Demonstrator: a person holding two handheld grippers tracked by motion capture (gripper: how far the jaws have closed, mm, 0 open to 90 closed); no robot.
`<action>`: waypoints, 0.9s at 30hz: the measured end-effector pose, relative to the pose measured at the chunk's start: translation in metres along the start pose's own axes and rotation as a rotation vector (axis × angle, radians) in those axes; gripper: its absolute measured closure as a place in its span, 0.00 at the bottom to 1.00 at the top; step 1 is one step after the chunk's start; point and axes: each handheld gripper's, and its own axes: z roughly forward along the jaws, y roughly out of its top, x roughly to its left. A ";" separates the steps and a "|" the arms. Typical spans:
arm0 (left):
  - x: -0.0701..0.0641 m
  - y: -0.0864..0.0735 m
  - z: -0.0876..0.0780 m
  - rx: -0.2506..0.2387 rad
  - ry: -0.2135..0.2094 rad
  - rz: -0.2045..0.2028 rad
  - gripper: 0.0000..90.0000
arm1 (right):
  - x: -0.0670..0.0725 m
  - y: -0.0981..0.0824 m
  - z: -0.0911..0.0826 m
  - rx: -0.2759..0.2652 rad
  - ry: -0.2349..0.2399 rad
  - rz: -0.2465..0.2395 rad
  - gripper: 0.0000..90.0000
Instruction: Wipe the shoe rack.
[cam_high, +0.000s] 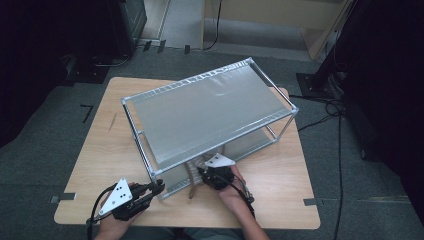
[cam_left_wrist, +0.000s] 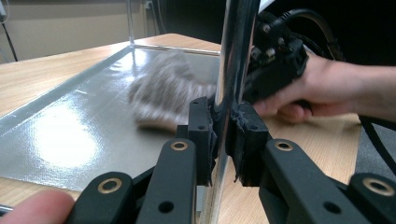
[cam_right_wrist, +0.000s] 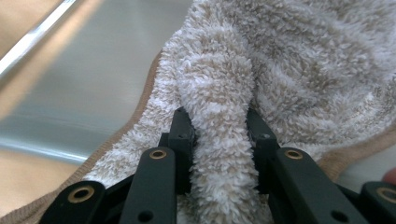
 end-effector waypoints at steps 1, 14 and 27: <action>0.000 0.000 0.000 -0.001 0.000 0.000 0.88 | -0.008 -0.002 -0.003 -0.003 -0.015 0.012 0.78; 0.005 -0.001 -0.003 0.001 -0.003 0.011 0.88 | -0.087 -0.019 -0.031 -0.039 -0.174 0.146 0.78; 0.020 -0.003 -0.017 -0.001 0.043 -0.007 0.89 | -0.124 -0.023 -0.037 -0.052 -0.321 0.249 0.77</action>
